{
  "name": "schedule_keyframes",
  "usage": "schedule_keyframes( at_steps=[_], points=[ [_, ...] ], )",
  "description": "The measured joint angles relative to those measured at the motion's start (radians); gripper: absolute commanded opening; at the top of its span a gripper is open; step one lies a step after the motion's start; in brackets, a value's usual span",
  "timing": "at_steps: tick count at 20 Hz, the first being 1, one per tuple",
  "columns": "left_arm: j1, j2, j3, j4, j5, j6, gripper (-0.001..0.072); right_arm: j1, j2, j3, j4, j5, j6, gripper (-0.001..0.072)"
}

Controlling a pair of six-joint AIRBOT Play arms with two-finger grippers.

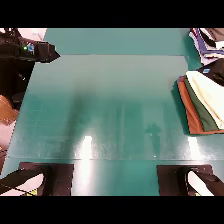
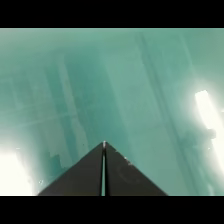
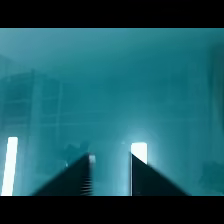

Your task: Fold the shirts.

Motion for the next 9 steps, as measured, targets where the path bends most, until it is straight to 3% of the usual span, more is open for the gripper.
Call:
schedule_keyframes(
  at_steps=[9],
  points=[
    [0.000, 0.000, 0.000, 0.000, 0.015, -0.002, 0.0028, 0.167, 0.001, 0.000, -0.025, -0.090, -0.040, 0.0019]
  ],
)
